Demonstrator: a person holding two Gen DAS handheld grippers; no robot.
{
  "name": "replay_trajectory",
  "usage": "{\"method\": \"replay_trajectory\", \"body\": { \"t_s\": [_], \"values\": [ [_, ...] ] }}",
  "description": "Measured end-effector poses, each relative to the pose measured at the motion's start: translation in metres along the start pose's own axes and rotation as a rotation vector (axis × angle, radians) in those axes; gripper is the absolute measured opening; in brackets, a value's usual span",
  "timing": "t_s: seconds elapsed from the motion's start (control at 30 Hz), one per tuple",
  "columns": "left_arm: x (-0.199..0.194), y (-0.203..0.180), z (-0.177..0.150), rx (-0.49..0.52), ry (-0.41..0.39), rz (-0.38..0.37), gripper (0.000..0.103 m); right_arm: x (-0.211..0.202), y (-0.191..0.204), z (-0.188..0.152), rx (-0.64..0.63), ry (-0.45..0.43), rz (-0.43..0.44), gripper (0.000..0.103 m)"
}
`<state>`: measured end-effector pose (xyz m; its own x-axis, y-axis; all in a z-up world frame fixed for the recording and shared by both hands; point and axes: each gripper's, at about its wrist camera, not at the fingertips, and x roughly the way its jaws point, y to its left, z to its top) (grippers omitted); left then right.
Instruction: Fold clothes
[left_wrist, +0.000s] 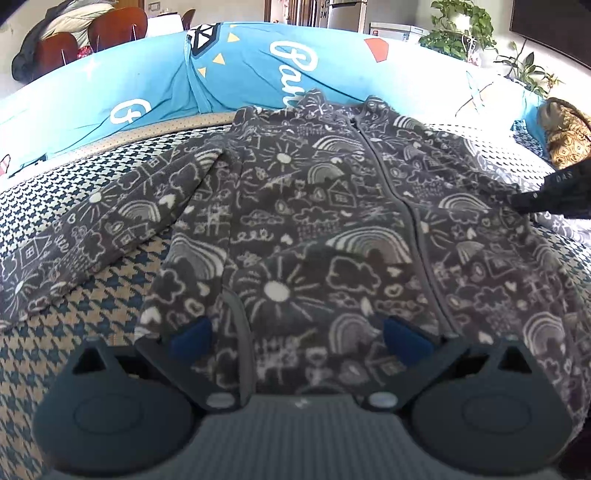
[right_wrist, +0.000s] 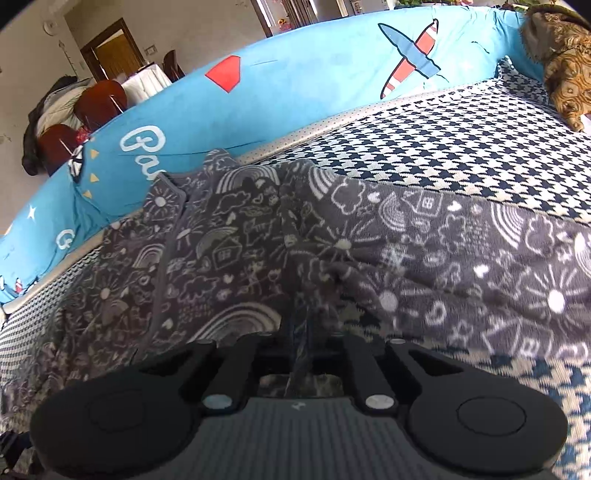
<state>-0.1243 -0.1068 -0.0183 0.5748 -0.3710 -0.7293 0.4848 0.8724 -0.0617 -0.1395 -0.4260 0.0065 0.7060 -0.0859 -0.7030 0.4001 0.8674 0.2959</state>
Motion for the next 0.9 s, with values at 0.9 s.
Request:
{"method": "replay_trajectory", "body": {
  "t_s": [0.9],
  "values": [
    [-0.018,-0.007,-0.032,-0.017,0.025,0.043,0.103,-0.057,0.002,-0.089,-0.007,0.043,-0.104,0.002]
  ]
}}
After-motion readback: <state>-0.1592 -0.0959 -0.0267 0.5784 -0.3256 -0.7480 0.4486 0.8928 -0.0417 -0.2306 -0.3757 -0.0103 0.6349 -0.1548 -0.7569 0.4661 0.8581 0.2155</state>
